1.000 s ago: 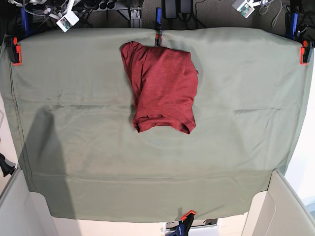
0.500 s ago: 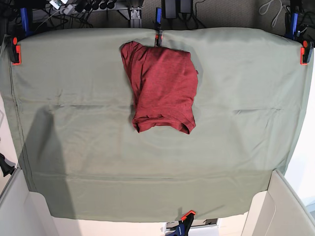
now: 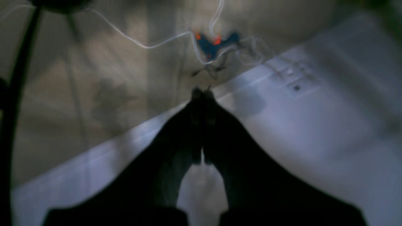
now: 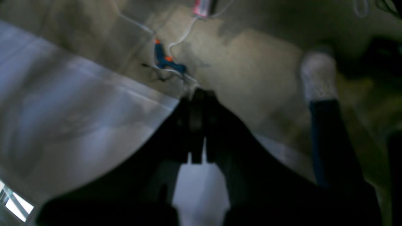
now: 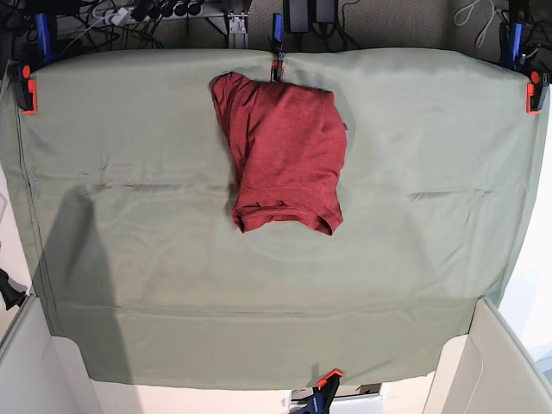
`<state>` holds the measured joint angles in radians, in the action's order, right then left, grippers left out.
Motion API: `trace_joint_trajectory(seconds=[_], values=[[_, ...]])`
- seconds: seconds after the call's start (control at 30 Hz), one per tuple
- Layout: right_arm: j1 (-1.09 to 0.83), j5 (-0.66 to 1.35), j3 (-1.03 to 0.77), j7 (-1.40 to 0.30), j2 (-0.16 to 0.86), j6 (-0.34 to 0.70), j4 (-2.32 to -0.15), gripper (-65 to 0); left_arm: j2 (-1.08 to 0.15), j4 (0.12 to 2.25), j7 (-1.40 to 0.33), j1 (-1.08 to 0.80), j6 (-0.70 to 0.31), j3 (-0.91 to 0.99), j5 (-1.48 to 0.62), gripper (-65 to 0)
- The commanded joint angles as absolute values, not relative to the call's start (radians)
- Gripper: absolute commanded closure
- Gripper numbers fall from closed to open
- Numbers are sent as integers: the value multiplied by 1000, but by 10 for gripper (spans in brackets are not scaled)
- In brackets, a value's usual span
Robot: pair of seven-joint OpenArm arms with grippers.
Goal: Fold the T-shirt properly
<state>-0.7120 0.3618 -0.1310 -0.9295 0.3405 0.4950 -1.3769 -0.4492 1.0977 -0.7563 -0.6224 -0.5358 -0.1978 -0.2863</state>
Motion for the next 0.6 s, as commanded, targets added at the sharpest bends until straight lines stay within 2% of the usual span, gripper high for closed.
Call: trace_joint_trajectory(seconds=[0.0, 0.1, 0.23, 0.43, 0.57], values=[[-693, 349, -135, -950, 351, 494, -1352, 0, -434, 1069, -767, -614, -542, -211, -272, 0], [-605, 361, -135, -965, 369, 485, -1238, 0, -366, 945, -745, -531, -530, -250, -214, 0], [-503, 367, -135, -958, 372, 483, -1100, 0, -309, 761, -681, -415, -387, -325, -141, 0], [-411, 366, -115, -954, 363, 483, -968, 0, -299, 579, -557, -277, -375, -486, -156, 0], [-388, 363, -87, -945, 362, 482, -934, 0, -297, 555, -557, -247, -299, -533, -186, 0]])
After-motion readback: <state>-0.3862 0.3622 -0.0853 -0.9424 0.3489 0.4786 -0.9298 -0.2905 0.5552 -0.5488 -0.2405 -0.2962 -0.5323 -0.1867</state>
